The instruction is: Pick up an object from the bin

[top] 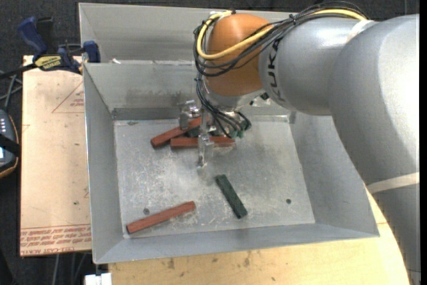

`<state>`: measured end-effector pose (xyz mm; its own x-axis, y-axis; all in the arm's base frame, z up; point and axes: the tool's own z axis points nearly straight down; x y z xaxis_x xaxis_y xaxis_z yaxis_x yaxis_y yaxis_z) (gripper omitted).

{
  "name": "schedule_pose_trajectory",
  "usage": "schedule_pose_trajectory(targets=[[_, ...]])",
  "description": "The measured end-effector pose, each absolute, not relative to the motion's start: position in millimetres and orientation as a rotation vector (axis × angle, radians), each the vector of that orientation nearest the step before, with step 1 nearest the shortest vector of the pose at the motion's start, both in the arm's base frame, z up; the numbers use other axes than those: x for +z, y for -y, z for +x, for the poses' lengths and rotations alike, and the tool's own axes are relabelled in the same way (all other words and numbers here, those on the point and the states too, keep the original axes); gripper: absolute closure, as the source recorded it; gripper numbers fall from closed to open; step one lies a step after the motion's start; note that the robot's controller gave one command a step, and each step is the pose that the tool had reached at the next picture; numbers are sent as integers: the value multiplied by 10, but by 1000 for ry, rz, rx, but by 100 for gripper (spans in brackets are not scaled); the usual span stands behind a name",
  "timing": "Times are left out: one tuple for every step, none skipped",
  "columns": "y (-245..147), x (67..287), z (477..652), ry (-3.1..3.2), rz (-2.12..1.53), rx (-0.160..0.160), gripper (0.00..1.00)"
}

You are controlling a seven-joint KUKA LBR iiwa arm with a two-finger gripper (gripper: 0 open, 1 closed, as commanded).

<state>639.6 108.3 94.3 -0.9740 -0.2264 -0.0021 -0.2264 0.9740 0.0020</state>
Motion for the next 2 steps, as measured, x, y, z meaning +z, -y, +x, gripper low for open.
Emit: schedule_pose_trajectory(targets=[[-1083,943,6396,-3119,-358,4,100],[-1083,943,6396,-3119,-358,4,100]])
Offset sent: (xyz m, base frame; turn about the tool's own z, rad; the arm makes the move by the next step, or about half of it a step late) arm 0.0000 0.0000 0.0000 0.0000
